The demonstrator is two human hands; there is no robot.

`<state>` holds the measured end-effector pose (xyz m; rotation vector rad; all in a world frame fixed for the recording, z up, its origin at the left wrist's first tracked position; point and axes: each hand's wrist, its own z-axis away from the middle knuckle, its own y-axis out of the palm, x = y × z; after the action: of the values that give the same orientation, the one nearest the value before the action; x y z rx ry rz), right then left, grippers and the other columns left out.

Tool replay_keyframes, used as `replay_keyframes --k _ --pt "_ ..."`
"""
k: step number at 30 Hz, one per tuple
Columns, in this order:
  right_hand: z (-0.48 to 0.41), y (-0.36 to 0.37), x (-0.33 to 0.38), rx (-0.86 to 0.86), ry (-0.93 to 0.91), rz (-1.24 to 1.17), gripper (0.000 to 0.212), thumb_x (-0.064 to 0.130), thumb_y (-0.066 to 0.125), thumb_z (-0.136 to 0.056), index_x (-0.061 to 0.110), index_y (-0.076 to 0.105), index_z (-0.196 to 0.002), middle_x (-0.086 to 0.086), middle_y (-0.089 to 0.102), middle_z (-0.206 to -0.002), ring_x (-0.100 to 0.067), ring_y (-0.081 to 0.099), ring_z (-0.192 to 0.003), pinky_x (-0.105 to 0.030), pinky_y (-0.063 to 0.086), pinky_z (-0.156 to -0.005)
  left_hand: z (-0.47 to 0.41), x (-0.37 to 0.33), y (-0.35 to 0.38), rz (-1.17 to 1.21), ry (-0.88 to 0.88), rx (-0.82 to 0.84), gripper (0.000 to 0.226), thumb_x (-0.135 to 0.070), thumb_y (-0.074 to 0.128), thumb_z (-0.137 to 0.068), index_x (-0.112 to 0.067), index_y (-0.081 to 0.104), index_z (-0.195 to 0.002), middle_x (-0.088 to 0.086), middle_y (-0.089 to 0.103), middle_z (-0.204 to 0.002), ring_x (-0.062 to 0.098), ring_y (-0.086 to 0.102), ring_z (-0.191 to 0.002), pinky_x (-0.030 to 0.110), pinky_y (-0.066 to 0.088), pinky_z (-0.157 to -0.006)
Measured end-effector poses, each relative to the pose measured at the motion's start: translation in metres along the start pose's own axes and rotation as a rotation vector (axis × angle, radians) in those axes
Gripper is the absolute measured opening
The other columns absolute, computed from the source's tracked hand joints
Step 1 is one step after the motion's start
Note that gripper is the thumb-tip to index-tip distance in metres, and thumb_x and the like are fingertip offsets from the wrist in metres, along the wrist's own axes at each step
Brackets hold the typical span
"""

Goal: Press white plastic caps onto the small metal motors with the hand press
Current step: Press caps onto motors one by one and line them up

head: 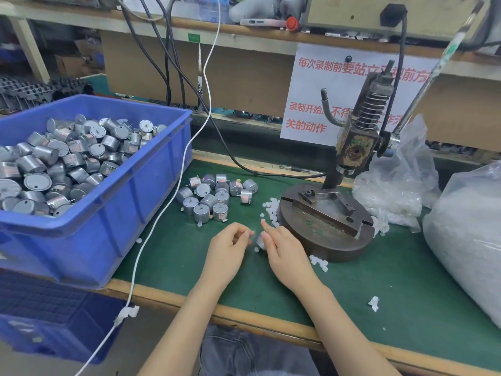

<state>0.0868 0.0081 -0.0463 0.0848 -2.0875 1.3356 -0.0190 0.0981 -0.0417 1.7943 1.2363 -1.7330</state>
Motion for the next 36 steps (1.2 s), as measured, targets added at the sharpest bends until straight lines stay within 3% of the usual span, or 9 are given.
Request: replay_keyframes --k 5,10,13,17,21,25,28,33,36 --pt "-0.001 0.002 0.000 0.026 -0.015 0.048 0.045 0.028 0.030 -0.101 0.018 0.030 -0.145 0.006 0.040 -0.099 -0.017 0.050 -0.100 -0.019 0.031 -0.081 -0.001 0.001 0.000 0.009 -0.005 -0.008 0.021 -0.009 0.051 -0.092 -0.021 0.060 -0.078 -0.012 0.061 -0.066 -0.003 0.056 -0.065 0.010 0.041 -0.063" --pt "0.000 0.003 0.000 0.038 -0.042 0.084 0.046 0.028 0.032 -0.101 0.018 0.028 -0.146 -0.001 0.047 -0.107 -0.021 0.052 -0.098 -0.026 0.036 -0.085 0.000 0.000 0.001 0.023 -0.021 -0.015 0.016 -0.008 0.051 -0.092 -0.013 0.061 -0.082 -0.008 0.061 -0.066 0.003 0.056 -0.065 0.013 0.041 -0.064" --pt "0.000 0.002 0.001 0.043 -0.051 0.098 0.046 0.029 0.032 -0.101 0.020 0.028 -0.146 0.003 0.042 -0.101 -0.020 0.052 -0.094 -0.026 0.037 -0.084 0.000 -0.001 0.000 0.018 -0.019 -0.015 0.015 -0.008 0.051 -0.092 -0.012 0.062 -0.082 -0.007 0.061 -0.066 -0.003 0.055 -0.061 0.011 0.041 -0.062" --pt "0.001 0.000 0.002 0.054 -0.063 0.130 0.047 0.032 0.033 -0.101 0.025 0.026 -0.146 0.007 0.034 -0.095 -0.014 0.045 -0.080 -0.024 0.036 -0.075 -0.002 -0.001 -0.001 0.054 -0.041 -0.031 0.015 -0.008 0.050 -0.092 -0.010 0.062 -0.084 -0.005 0.062 -0.068 -0.001 0.058 -0.063 0.016 0.046 -0.068" --pt "-0.002 -0.002 0.007 0.114 -0.080 0.301 0.049 0.037 0.029 -0.100 0.027 0.021 -0.148 0.002 0.035 -0.101 -0.023 0.053 -0.080 -0.031 0.039 -0.066 -0.005 -0.002 0.000 0.070 -0.049 -0.069 0.016 -0.006 0.049 -0.092 -0.011 0.060 -0.082 -0.006 0.060 -0.065 -0.008 0.056 -0.055 0.008 0.044 -0.060" --pt "-0.002 0.000 0.011 0.132 -0.082 0.408 0.050 0.039 0.026 -0.101 0.026 0.017 -0.149 -0.003 0.038 -0.109 -0.026 0.055 -0.080 -0.029 0.035 -0.059 -0.006 0.000 0.002 0.050 -0.059 -0.090 0.016 -0.008 0.049 -0.092 -0.011 0.060 -0.081 -0.006 0.059 -0.059 -0.003 0.052 -0.052 0.023 0.047 -0.067" --pt "0.001 0.001 0.014 0.121 -0.056 0.476 0.051 0.040 0.024 -0.101 0.027 0.014 -0.149 -0.002 0.037 -0.111 -0.025 0.055 -0.080 -0.029 0.034 -0.056 -0.005 0.001 0.002 0.019 -0.056 -0.083 0.015 -0.009 0.049 -0.092 -0.011 0.061 -0.083 -0.006 0.059 -0.058 -0.002 0.052 -0.052 0.023 0.046 -0.066" --pt "0.001 0.003 0.019 0.142 -0.074 0.524 0.052 0.041 0.023 -0.101 0.025 0.013 -0.149 -0.005 0.039 -0.115 -0.025 0.055 -0.086 -0.030 0.033 -0.054 -0.003 0.004 0.001 -0.101 -0.015 -0.139 0.015 -0.008 0.050 -0.091 -0.013 0.061 -0.083 0.001 0.062 -0.079 0.016 0.057 -0.072 0.025 0.041 -0.065" --pt "0.002 0.001 0.023 0.041 -0.093 0.579 0.052 0.040 0.040 -0.098 0.020 0.031 -0.145 -0.007 0.049 -0.108 -0.021 0.059 -0.078 -0.028 0.035 -0.050 -0.003 0.006 -0.001 -0.123 -0.017 -0.167 0.015 -0.008 0.050 -0.091 -0.013 0.061 -0.083 0.006 0.060 -0.088 0.021 0.057 -0.077 0.028 0.043 -0.072"
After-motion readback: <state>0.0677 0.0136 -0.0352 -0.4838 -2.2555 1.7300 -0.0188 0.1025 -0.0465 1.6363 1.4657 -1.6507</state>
